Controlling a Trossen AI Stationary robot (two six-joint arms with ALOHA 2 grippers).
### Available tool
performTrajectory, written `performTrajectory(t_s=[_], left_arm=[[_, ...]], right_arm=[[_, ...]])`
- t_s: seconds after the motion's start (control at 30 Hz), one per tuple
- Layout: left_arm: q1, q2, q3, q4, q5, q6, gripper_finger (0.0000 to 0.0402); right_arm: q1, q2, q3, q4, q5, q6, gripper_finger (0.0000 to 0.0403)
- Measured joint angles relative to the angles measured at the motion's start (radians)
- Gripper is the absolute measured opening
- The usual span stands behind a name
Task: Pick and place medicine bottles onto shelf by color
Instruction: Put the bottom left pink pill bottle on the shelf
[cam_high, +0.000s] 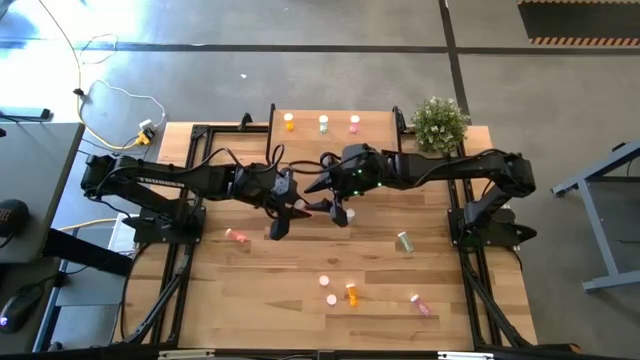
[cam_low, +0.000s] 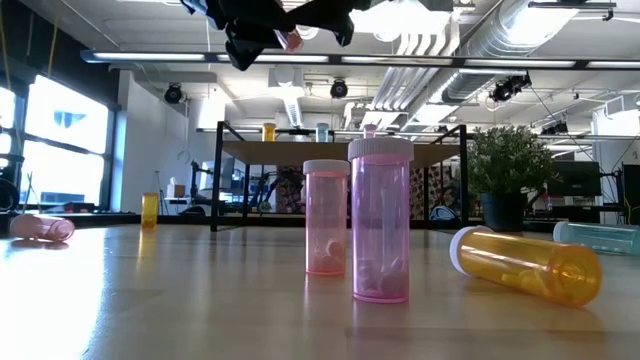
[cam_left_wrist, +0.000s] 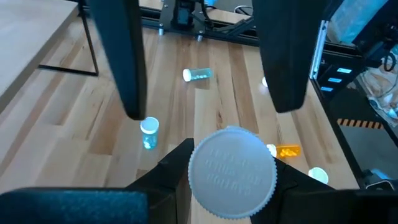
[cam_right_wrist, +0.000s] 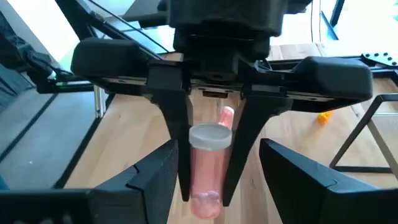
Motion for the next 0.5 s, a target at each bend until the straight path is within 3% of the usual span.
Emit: performTrajectory(t_s=[0.5], left_arm=[[0.000,0.001,0.000,0.000,-0.008,-0.033,0.0104]], right_arm=[[-0.006,0.040,0.000,0.068,-0.042,0.028,0.0214]])
